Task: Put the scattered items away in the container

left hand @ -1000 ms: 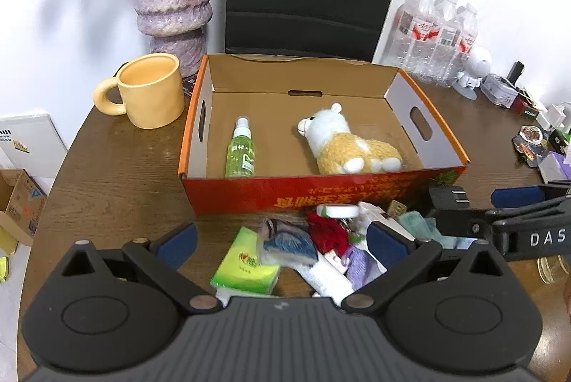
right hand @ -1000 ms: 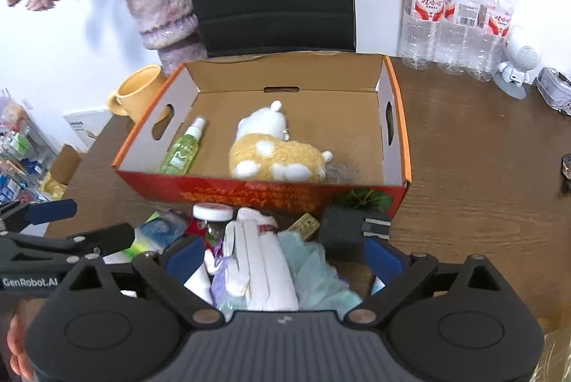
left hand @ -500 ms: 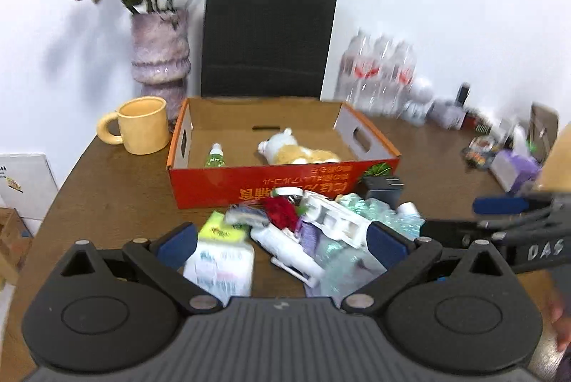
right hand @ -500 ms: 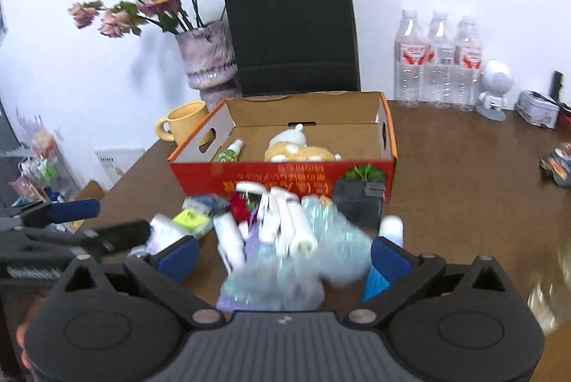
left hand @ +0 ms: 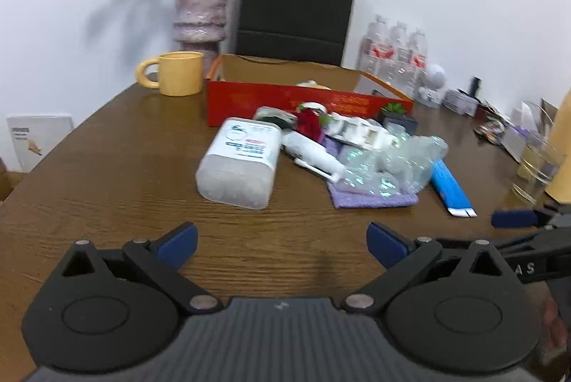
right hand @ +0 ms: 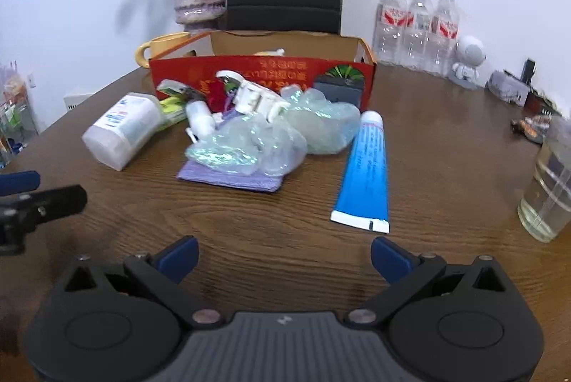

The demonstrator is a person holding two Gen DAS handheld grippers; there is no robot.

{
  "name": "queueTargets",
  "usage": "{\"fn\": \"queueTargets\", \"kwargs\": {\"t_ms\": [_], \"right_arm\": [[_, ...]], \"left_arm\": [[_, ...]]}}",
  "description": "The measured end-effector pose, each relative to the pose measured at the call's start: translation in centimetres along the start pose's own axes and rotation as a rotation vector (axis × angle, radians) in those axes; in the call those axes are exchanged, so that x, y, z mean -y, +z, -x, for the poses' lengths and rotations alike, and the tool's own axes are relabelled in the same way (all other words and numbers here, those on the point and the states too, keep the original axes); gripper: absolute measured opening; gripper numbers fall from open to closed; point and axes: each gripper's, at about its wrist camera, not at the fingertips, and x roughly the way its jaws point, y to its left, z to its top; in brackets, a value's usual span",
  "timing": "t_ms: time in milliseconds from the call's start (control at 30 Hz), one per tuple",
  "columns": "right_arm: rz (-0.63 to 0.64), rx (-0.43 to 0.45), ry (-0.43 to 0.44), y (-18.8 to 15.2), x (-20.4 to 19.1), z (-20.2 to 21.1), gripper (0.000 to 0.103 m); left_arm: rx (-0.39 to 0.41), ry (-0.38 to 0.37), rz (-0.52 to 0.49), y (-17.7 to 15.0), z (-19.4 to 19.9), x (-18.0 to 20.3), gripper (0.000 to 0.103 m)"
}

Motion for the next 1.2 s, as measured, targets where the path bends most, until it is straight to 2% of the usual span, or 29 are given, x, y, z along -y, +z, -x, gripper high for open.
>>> {"fn": "queueTargets", "kwargs": {"t_ms": [167,367,567,1200], "right_arm": [[-0.056,-0.007,-0.002,-0.8,1.6,-1.3,0.103],[-0.04,0.014,-0.033,-0.8,2.1,-2.2,0.103],[-0.017,0.02,-0.013,-0.7,2.1,-2.4,0.103],[-0.016,0.019,-0.016,-0.1,1.9,-2.9,0.103]], "left_arm": [[-0.03,0.004,-0.013,-0.6,-1.6,0.3,0.103],[-0.05,0.046,-0.025,-1.1,-2.6,1.1,0.103],[-0.142,0.08,-0.099,-1.2,-4.3,2.2,0.103],[-0.143,0.101,-0.091,-1.0,-4.6,2.3,0.103]]}}
